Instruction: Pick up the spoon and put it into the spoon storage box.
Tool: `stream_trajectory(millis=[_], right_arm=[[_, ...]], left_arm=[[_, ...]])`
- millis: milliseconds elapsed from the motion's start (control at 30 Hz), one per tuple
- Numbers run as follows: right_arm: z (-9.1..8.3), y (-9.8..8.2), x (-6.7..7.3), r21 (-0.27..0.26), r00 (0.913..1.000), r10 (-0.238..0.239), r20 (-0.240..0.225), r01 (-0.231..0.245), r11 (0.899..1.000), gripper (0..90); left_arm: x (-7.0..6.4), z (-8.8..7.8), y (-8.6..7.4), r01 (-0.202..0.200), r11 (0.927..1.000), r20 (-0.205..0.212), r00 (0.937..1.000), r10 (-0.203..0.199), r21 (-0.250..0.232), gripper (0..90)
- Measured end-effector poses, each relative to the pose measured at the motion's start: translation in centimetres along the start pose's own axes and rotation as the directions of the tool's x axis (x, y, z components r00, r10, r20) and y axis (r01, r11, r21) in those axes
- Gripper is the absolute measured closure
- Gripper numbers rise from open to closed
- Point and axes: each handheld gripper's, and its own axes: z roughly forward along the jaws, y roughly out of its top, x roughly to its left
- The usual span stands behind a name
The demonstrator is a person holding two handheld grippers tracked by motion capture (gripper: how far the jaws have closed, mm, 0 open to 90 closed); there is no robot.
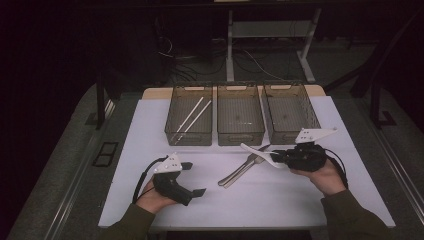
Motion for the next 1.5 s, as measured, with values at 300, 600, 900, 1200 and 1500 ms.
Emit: stream_trajectory(millis=[300,600,900,1200,1500], right_arm=[[1.2,2.6,-1.4,-0.015,0.9996,-0.011,0.026,0.011,1.0,80.3],[2.6,5.1,-2.7,-0.021,0.9986,-0.006,0.052,0.007,1.0,80.3],[4.1,6.9,-4.0,-0.017,0.9965,0.012,0.082,-0.01,1.0,80.3],[6.7,8.8,-5.1,0.019,0.9915,0.028,0.127,-0.03,0.999,80.2],[9.6,9.3,-5.9,0.083,0.9864,0.031,0.162,-0.045,0.996,80.0]], left_arm=[[0.0,0.0,0.0,0.004,1.0,0.003,1.0,-0.004,-0.008,0.0],[0.0,0.1,0.0,0.005,0.9999,0.005,1.0,-0.005,-0.009,0.0],[0.0,0.1,0.0,0.004,1.0,0.005,1.0,-0.004,-0.008,0.0],[-0.1,0.2,0.0,0.005,0.9999,0.012,0.9999,-0.005,-0.01,0.0],[-0.1,0.1,0.0,0.003,1.0,0.016,0.9999,-0.002,-0.009,0.0]])
